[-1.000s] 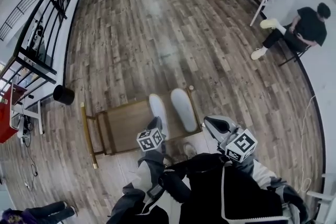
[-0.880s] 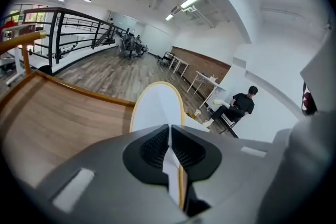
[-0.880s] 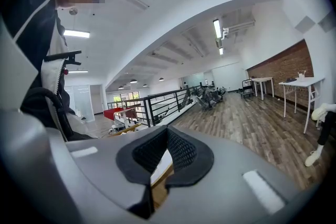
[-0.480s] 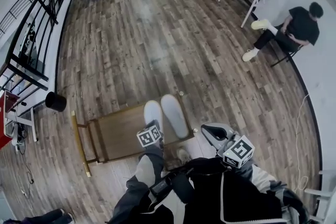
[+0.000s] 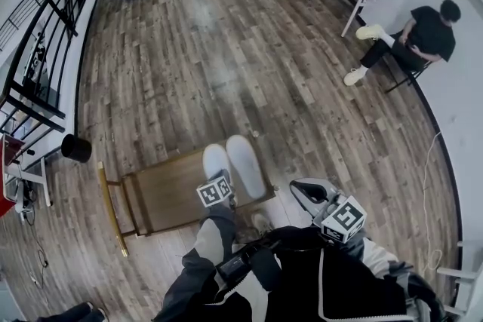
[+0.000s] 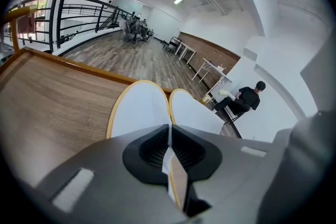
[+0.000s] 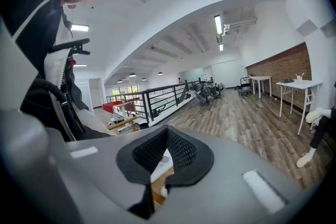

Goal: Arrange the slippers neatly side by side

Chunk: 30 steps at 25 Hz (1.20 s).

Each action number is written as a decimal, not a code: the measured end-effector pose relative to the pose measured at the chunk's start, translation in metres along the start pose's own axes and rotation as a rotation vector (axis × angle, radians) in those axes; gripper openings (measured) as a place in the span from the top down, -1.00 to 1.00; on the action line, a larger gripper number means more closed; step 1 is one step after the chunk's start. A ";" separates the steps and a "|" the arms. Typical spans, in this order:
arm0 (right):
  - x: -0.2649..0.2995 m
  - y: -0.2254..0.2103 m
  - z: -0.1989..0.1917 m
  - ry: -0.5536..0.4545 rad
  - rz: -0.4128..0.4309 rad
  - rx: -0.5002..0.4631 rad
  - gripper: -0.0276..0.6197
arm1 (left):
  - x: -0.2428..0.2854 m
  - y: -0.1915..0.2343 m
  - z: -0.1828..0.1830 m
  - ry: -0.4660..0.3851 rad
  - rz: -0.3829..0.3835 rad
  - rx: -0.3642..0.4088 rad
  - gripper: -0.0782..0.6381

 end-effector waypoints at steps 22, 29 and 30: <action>0.070 0.026 -0.002 -0.050 0.184 -0.004 0.90 | -0.138 -0.072 0.118 -0.382 -0.327 0.501 0.57; 0.119 0.059 0.020 -0.119 0.319 -0.050 0.90 | -0.240 -0.110 0.173 -0.661 -0.455 0.609 0.73; 0.124 0.066 0.025 -0.132 0.339 -0.054 0.90 | -0.252 -0.112 0.177 -0.673 -0.455 0.605 0.73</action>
Point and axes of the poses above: the fingertips, and each gripper's own axes: x forward along the fingers, y to its left, z out of its top, the point moved 8 cm from there along -x, backward along the fingers, and after that the axes turned 15 degrees about -y, right-handed, at the moved point
